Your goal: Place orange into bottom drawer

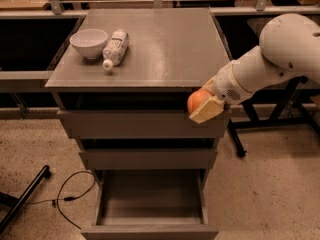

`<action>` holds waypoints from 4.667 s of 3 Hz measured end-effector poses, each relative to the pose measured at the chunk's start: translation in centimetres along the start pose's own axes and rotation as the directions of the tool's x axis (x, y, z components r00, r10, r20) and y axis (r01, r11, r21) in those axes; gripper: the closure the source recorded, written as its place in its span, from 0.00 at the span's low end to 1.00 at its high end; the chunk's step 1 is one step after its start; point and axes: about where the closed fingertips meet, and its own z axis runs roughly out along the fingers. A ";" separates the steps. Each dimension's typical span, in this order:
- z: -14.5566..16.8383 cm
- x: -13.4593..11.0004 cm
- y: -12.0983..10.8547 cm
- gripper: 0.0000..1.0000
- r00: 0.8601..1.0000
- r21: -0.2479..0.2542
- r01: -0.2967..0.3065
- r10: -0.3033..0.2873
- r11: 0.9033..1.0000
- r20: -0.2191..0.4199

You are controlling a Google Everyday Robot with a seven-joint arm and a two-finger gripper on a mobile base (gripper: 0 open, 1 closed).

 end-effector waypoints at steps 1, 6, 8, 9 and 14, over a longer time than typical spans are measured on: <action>0.5 0.6 -0.1 1.00 1.000 -0.003 -0.007 0.007 1.000 0.008; 25.1 13.2 7.4 1.00 0.975 -0.222 -0.131 0.166 0.966 0.147; 31.8 16.2 7.9 1.00 0.950 -0.236 -0.130 0.189 0.963 0.248; 34.5 17.5 7.7 1.00 0.944 -0.229 -0.107 0.171 0.967 0.282; 46.4 27.8 6.3 1.00 0.918 -0.362 -0.143 0.261 0.921 0.300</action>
Offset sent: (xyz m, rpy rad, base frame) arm 0.0118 -0.0053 -0.0835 0.0849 0.0520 -0.0087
